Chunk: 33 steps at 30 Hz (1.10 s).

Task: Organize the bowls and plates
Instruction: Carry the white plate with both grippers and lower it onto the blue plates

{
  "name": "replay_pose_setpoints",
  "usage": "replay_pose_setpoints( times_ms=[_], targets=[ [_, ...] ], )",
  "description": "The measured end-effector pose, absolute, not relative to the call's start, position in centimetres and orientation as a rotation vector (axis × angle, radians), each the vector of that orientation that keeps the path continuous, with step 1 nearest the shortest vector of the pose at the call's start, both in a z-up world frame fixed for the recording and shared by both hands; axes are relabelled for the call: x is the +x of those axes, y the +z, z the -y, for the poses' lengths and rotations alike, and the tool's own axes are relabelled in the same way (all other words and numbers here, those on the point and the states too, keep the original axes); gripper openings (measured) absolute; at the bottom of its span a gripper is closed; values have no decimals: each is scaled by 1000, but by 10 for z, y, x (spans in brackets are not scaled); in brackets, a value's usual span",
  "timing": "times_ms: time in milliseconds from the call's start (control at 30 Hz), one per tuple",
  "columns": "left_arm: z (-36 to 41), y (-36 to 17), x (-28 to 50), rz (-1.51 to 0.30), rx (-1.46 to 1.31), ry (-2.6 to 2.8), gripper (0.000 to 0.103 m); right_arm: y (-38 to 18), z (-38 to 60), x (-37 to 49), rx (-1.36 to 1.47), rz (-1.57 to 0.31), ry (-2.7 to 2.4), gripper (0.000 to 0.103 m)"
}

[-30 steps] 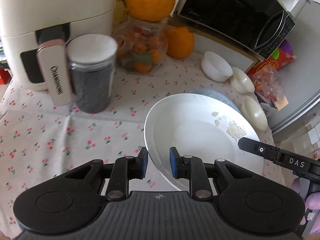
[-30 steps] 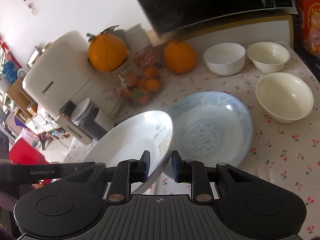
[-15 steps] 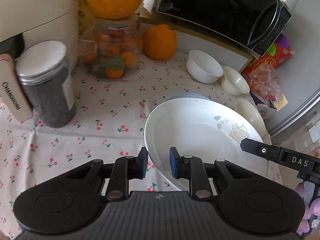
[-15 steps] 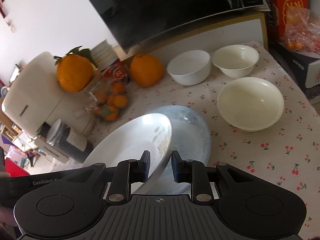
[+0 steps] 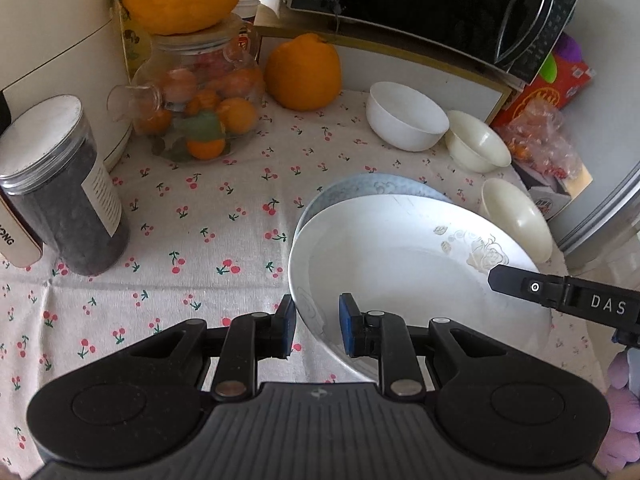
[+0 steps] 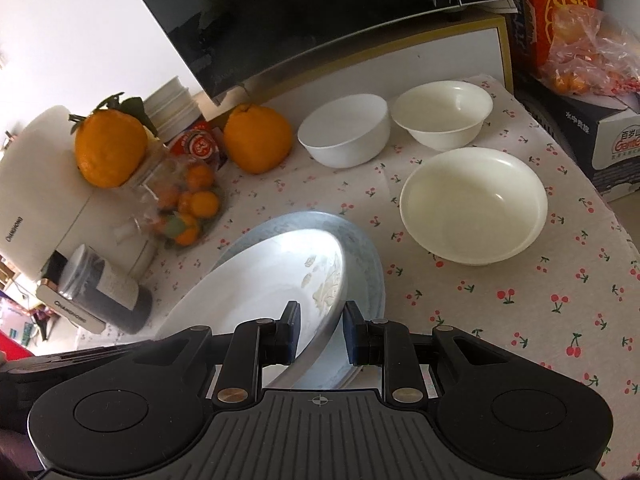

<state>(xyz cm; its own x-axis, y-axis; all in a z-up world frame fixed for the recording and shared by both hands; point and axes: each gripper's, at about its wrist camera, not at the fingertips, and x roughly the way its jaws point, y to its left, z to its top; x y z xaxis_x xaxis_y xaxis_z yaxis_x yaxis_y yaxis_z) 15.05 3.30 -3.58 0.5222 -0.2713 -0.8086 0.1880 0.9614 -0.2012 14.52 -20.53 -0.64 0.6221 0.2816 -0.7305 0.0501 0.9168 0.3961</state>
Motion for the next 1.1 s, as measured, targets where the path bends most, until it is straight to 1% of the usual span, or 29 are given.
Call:
replay_pose_setpoints(
  times_ms=[367,733,1100],
  targets=[
    [-23,-38,149,-966,-4,-268,21,-14,197,147,313,-915,113,23],
    [-20,-40,147,-960,27,-267,21,-10,182,146,174,-909,106,23],
    [-18,-40,146,-949,45,-260,22,-10,183,147,189,-924,98,23]
  ],
)
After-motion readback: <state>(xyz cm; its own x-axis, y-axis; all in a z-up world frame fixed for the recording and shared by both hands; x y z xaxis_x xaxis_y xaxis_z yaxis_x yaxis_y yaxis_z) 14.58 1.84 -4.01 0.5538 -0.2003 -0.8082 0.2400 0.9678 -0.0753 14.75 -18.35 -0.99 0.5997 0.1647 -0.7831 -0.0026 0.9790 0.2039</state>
